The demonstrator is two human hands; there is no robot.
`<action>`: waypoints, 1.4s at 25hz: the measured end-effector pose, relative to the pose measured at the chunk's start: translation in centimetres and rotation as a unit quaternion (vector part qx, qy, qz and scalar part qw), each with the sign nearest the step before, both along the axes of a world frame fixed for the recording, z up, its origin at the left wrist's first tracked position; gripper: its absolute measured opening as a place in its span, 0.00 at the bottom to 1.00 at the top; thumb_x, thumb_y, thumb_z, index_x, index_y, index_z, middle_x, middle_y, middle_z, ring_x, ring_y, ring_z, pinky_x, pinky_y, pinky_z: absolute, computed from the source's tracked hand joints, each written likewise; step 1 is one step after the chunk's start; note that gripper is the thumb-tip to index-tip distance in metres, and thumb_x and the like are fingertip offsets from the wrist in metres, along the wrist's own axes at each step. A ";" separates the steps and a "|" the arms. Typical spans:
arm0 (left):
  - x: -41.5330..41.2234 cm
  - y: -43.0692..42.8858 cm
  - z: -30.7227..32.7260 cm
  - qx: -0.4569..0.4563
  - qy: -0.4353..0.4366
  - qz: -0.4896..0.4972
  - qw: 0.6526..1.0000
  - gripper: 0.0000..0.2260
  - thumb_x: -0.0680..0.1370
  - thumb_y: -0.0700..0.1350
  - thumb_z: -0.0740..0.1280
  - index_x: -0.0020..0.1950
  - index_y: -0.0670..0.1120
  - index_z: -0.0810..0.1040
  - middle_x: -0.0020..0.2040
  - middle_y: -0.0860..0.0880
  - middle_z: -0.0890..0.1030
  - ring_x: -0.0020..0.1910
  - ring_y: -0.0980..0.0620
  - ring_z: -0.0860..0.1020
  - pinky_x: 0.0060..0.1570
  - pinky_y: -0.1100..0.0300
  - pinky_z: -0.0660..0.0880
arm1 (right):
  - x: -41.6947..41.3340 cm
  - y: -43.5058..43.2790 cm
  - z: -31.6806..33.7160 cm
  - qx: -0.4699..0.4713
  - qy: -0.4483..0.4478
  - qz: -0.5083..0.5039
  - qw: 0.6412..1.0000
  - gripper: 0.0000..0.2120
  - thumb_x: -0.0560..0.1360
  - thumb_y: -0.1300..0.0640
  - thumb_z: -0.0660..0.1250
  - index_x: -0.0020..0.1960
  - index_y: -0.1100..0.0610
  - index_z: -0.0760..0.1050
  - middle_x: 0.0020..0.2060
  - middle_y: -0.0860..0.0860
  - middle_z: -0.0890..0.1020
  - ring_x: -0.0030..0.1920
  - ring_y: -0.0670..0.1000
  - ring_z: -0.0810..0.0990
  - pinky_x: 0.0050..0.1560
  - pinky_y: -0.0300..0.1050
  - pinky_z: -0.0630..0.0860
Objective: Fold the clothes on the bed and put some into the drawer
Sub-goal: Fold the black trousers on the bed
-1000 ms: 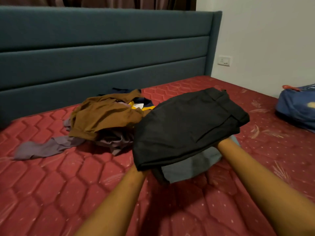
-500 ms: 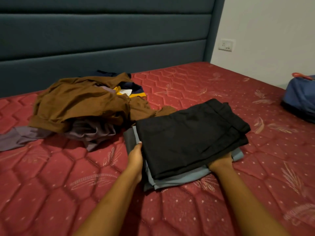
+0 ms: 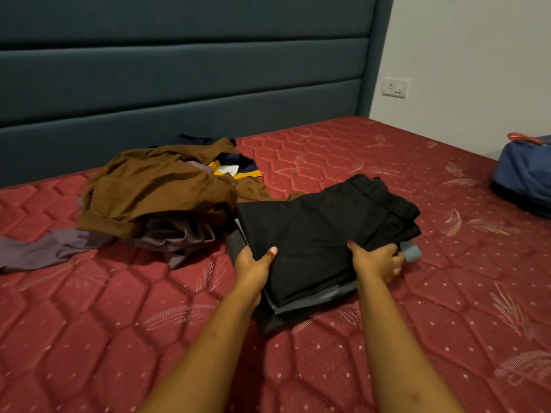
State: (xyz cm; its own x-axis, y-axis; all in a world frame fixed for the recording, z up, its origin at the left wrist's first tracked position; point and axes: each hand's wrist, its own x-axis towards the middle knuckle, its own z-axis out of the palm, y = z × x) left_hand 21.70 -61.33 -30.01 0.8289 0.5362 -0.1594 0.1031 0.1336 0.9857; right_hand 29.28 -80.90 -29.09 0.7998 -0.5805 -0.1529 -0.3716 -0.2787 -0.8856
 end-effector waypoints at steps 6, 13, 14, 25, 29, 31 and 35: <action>-3.2 1.6 -3.5 -0.091 0.059 0.073 0.991 0.14 0.75 0.34 0.69 0.60 0.38 0.76 0.54 0.41 0.81 0.47 0.46 0.80 0.48 0.55 0.79 | -1.7 2.1 -2.6 -0.140 0.005 0.100 0.985 0.48 0.74 0.46 0.69 0.78 0.61 0.42 0.78 0.57 0.49 0.77 0.56 0.49 0.73 0.63 0.44; -1.7 -1.5 -0.3 0.584 0.034 -0.070 0.808 0.33 0.77 0.49 0.66 0.78 0.47 0.54 0.79 0.49 0.54 0.78 0.47 0.49 0.74 0.44 0.53 | -1.0 9.6 0.6 -0.492 -0.232 0.358 0.759 0.26 0.79 0.53 0.55 0.76 0.45 0.58 0.77 0.50 0.56 0.78 0.54 0.51 0.73 0.62 0.42; -1.1 -1.5 -0.6 0.598 0.081 -0.130 0.787 0.35 0.78 0.56 0.63 0.79 0.49 0.50 0.80 0.51 0.50 0.78 0.48 0.45 0.75 0.42 0.49 | -0.2 9.5 0.0 -0.513 -0.167 0.423 0.728 0.24 0.81 0.47 0.52 0.77 0.42 0.55 0.78 0.48 0.54 0.78 0.53 0.47 0.73 0.62 0.39; -5.7 6.2 -3.1 0.477 0.330 -0.240 0.779 0.54 0.61 0.80 0.58 0.77 0.59 0.37 0.78 0.51 0.35 0.77 0.48 0.36 0.72 0.37 0.40 | 4.2 4.8 -1.3 -0.566 0.143 0.373 0.721 0.33 0.78 0.32 0.37 0.78 0.45 0.37 0.78 0.50 0.42 0.78 0.54 0.39 0.69 0.65 0.30; -13.0 12.8 -3.4 0.469 0.377 -0.167 0.781 0.53 0.60 0.81 0.51 0.78 0.58 0.39 0.78 0.54 0.36 0.77 0.49 0.35 0.70 0.35 0.38 | 2.4 9.7 2.8 -0.602 0.207 0.335 0.695 0.30 0.80 0.43 0.50 0.78 0.53 0.54 0.76 0.57 0.60 0.76 0.60 0.55 0.72 0.67 0.37; -15.5 17.0 -3.4 0.449 0.399 -0.121 0.790 0.50 0.64 0.79 0.52 0.78 0.57 0.39 0.78 0.54 0.36 0.77 0.49 0.36 0.71 0.35 0.38 | 0.5 14.5 4.7 -0.597 0.044 0.361 0.715 0.26 0.77 0.49 0.58 0.74 0.54 0.63 0.71 0.54 0.69 0.73 0.57 0.63 0.73 0.66 0.44; -18.0 22.5 -2.9 0.424 0.407 -0.089 0.804 0.44 0.72 0.73 0.56 0.79 0.55 0.39 0.79 0.52 0.37 0.77 0.48 0.37 0.71 0.37 0.39 | -4.5 28.1 8.2 -0.496 -0.226 0.492 0.679 0.36 0.77 0.51 0.63 0.79 0.48 0.47 0.77 0.51 0.57 0.75 0.56 0.57 0.71 0.60 0.57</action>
